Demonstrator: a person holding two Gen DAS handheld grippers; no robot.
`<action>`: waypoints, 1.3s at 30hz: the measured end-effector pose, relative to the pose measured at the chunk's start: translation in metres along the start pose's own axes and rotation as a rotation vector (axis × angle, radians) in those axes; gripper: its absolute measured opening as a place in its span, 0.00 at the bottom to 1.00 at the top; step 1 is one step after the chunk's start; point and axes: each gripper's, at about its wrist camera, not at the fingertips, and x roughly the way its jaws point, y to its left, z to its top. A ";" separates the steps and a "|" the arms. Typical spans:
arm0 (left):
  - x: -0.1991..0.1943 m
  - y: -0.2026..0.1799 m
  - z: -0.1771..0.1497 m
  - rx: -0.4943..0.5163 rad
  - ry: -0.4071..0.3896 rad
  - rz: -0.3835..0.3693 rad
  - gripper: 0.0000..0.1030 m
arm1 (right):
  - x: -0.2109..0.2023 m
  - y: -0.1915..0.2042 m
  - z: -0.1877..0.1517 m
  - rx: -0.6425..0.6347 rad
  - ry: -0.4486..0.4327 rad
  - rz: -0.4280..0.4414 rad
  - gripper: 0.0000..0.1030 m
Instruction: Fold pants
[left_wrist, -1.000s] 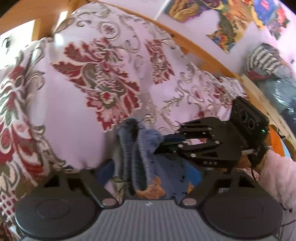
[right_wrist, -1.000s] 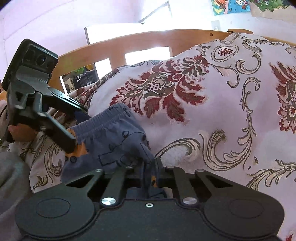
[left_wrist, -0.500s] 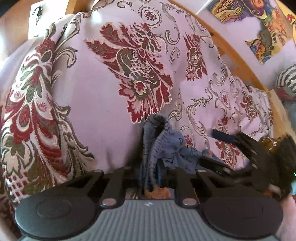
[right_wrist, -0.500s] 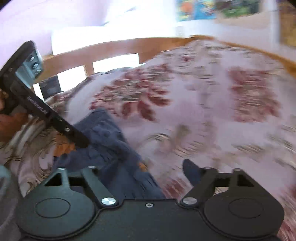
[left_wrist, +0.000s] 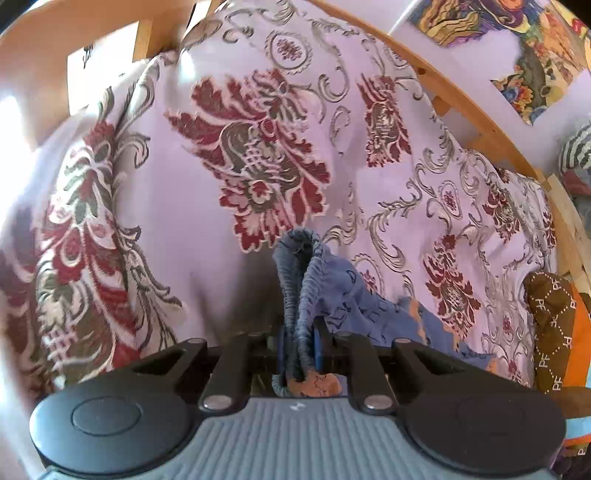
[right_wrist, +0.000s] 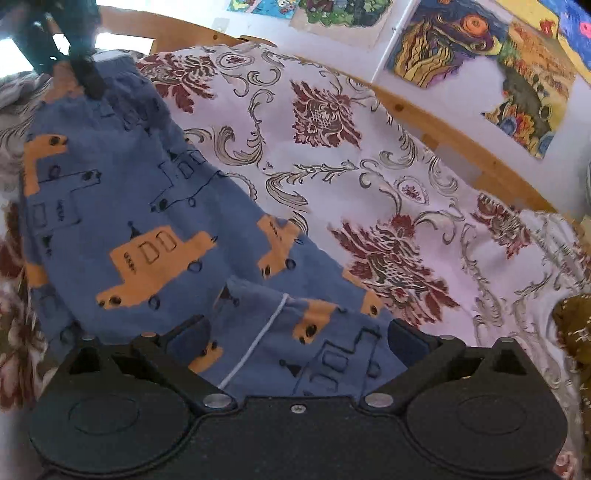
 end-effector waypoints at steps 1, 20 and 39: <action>-0.006 -0.003 -0.002 0.008 -0.002 0.015 0.15 | 0.001 -0.002 0.001 0.014 0.012 0.012 0.99; -0.040 -0.078 -0.016 0.138 -0.063 0.091 0.15 | -0.039 -0.067 -0.016 0.345 -0.035 0.128 0.99; 0.062 -0.287 -0.156 0.515 -0.106 0.141 0.18 | -0.026 -0.265 -0.024 0.889 0.132 0.632 0.99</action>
